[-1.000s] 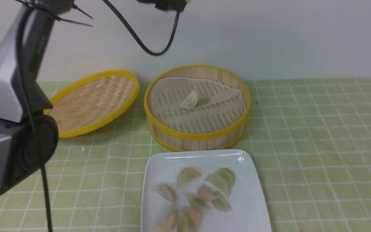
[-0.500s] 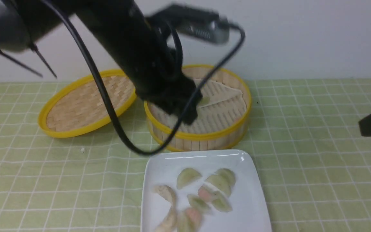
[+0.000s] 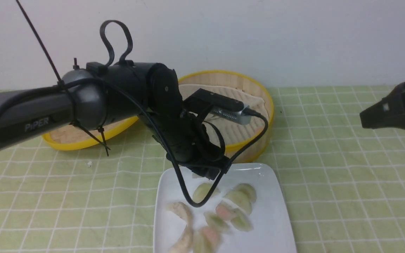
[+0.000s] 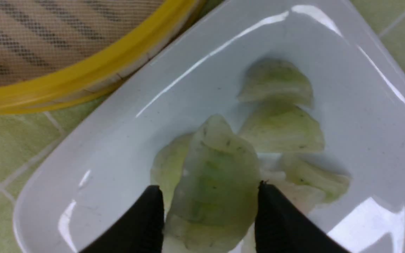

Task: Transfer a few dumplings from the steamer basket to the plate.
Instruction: Use the left arm to put the dumpling into the plate, then use the right arm to grab a dumpling from inside the steamer

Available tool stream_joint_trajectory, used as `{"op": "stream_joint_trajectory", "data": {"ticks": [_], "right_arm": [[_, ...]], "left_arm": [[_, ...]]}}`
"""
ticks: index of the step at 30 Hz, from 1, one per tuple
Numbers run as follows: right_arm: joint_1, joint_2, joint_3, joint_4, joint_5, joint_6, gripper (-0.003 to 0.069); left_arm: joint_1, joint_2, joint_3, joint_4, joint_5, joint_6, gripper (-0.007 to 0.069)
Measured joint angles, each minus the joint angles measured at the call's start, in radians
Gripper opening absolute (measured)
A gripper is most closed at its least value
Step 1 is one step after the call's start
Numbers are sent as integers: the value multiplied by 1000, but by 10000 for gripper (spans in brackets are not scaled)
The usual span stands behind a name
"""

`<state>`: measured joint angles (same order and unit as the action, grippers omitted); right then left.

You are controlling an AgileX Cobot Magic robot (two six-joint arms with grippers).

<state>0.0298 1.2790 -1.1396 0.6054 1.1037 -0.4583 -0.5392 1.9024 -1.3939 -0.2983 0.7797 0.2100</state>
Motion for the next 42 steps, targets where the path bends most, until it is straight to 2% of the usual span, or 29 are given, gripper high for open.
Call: {"op": "stream_joint_trajectory", "data": {"ticks": [4, 8, 11, 13, 15, 18, 21, 27, 29, 34, 37, 42], "right_arm": [[7, 141, -89, 72, 1, -84, -12], [66, 279, -229, 44, 7, -102, -12], [121, 397, -352, 15, 7, -100, -10], [132, 438, -408, 12, 7, -94, -10], [150, 521, -504, 2, 9, -90, -10], [175, 673, -684, -10, 9, -89, 1], [195, 798, -822, -12, 11, -89, 28], [236, 1031, -1078, -60, 28, -89, 148], [259, 1136, -1184, -112, 35, -89, 241], [295, 1261, -1289, -157, 37, -101, 369], [325, 1309, -1304, -183, 21, -139, 404], [354, 1338, -1307, -222, -42, -156, 411]], "left_arm": [[1, 24, 0, 9, -3, -15, 321], [1, 25, -16, 12, 31, -24, 434], [9, 21, -60, 35, 112, -59, 466], [15, 15, -80, 55, 151, -75, 458], [30, -11, -102, 90, 205, -102, 406], [58, -116, -108, 148, 268, -128, 185], [83, -231, -112, 170, 305, -134, 39], [102, -395, -114, 182, 378, -151, -6], [102, -458, -114, 181, 415, -153, -6], [102, -520, -114, 182, 457, -154, -6], [102, -538, -114, 182, 471, -154, -6], [102, -541, -114, 182, 472, -154, -6]]}}
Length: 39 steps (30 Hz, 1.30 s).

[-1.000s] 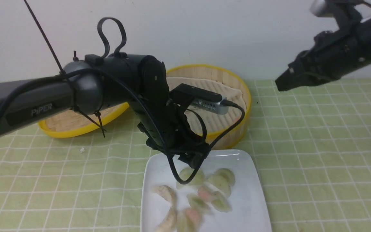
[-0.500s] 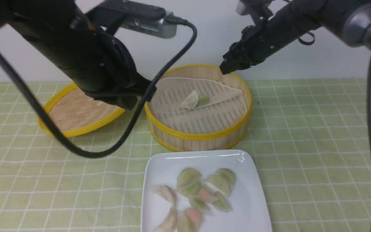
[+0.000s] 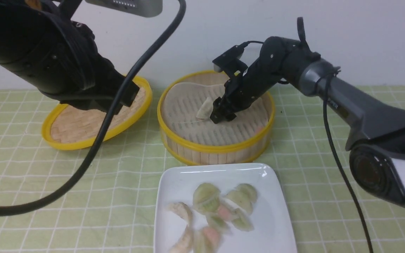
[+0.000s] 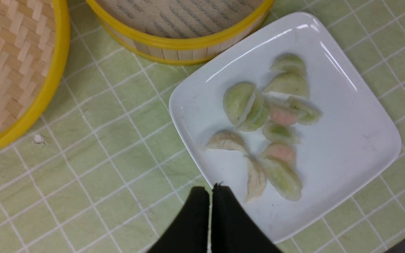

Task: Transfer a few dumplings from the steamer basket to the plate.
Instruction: Use the right arm to grab a dumpling from inside the steamer

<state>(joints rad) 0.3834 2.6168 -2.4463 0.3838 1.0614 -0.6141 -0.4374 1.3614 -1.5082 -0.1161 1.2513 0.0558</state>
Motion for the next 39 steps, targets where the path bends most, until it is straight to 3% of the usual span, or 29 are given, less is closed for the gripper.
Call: {"op": "stream_joint_trajectory", "data": {"ticks": [3, 10, 13, 20, 28, 39], "right_arm": [[9, 8, -2, -22, -36, -1, 391], [9, 3, -3, -26, -30, 13, 206], [9, -7, -15, -25, -26, 58, 188], [9, -43, -90, -20, -50, 102, 255], [9, -20, -93, -42, -59, -9, 386], [7, 37, -92, -29, -63, -127, 395]], "left_arm": [[0, 0, 0, 0, 0, 3, -6], [0, 0, 0, 0, 0, 7, -6], [0, 0, 0, 2, 0, 7, -6], [0, -1, 0, 24, 0, 7, -6], [0, -1, 0, 46, 0, 7, -6], [0, -1, 0, 46, 0, 7, -6]]}}
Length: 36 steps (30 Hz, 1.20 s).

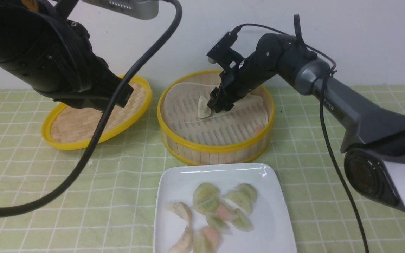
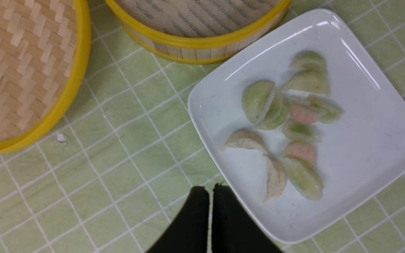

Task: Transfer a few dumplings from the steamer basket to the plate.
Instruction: Use the right arm to grab a dumpling from inside the steamer

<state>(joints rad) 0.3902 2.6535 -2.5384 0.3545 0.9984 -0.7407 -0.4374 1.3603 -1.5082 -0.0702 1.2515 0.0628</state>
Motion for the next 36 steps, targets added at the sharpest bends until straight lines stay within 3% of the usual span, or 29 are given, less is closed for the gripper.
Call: {"op": "stream_joint_trajectory", "data": {"ticks": [11, 14, 15, 16, 18, 19, 25, 36], "right_arm": [[-3, 38, -7, 20, -12, -83, 365], [-3, 38, -7, 28, 7, -86, 219], [-3, 36, -8, 28, 14, -86, 139], [-3, 36, -8, 28, 14, -86, 139], [-3, 27, -8, 20, 40, -58, 36], [-3, 20, -8, 11, 55, -41, 24], [-3, -45, -5, -78, 228, 98, 10], [-3, -187, -4, -105, 255, 225, -7]], "left_arm": [[0, -1, 0, 0, 0, 0, -6], [0, -1, 0, 0, 0, 0, -6], [0, -1, 0, 0, 0, 0, -6], [0, -1, 0, 0, 0, 0, -6], [0, -1, 0, 0, 0, 0, -6], [0, -1, 0, 0, 0, 0, -6], [0, -1, 0, 0, 0, 0, -6], [0, -1, 0, 0, 0, 0, -6]]}}
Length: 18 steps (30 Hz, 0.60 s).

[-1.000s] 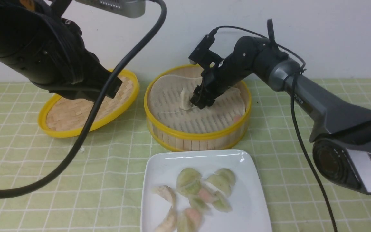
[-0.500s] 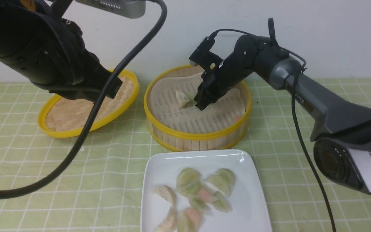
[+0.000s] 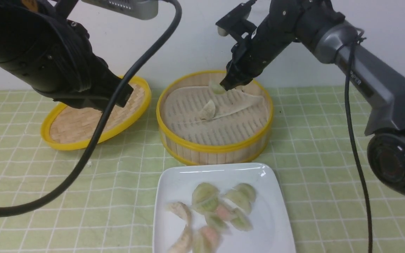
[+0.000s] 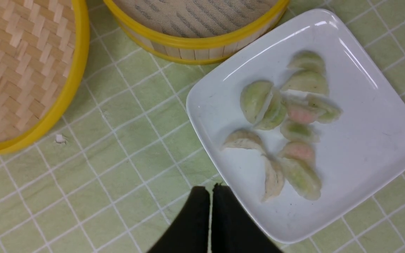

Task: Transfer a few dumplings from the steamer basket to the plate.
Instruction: Use the right arm to grab a dumpling from inside the steamer

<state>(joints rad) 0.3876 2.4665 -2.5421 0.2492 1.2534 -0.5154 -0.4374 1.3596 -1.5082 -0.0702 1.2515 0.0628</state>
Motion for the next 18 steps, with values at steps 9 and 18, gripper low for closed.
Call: {"op": "stream_joint_trajectory", "data": {"ticks": [9, 18], "right_arm": [[0, -254, 269, -20, 0, 54, -10], [0, -220, 346, 18, -112, 3, 78]], "left_arm": [[0, 0, 0, 1, 0, 7, -6], [0, 0, 0, 6, 1, 19, -6]]}}
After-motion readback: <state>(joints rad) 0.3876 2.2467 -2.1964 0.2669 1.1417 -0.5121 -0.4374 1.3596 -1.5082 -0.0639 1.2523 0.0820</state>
